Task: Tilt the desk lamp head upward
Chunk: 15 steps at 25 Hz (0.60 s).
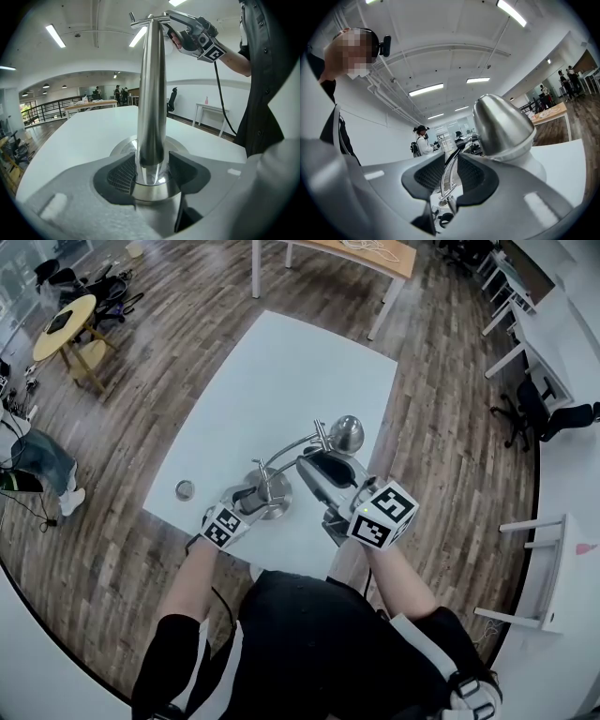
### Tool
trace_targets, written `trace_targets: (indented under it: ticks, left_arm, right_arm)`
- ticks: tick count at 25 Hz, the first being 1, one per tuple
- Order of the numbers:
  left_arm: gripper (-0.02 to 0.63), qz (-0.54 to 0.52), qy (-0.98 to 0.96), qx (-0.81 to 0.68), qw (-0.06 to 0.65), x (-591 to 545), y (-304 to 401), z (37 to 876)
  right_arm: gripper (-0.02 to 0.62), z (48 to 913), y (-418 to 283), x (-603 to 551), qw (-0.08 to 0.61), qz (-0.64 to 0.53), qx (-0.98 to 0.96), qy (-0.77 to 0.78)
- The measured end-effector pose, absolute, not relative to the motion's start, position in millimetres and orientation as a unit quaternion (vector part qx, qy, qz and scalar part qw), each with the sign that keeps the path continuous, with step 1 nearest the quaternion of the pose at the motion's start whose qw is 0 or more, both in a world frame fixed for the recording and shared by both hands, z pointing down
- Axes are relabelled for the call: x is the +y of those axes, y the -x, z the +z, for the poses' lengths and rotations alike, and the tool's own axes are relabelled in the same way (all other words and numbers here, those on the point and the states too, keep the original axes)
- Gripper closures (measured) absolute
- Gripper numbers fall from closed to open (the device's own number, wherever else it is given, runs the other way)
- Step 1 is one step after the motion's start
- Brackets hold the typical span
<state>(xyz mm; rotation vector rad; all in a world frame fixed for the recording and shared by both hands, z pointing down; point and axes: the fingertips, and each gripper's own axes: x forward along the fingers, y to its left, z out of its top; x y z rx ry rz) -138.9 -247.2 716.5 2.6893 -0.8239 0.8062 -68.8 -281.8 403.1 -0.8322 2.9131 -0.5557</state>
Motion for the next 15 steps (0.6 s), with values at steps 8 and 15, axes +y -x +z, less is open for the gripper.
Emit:
trace_targets:
  ticks: [8, 15]
  left_arm:
    - [0.374, 0.274, -0.913, -0.28, 0.11, -247.0, 134.7, 714.3]
    - [0.376, 0.275, -0.913, -0.28, 0.11, -247.6, 138.9, 717.6]
  right_arm:
    - [0.517, 394.2, 74.3, -278.3, 0.024, -0.159, 0.953, 0.257]
    - [0.525, 394.2, 83.7, -276.3, 0.026, -0.158, 0.955, 0.251]
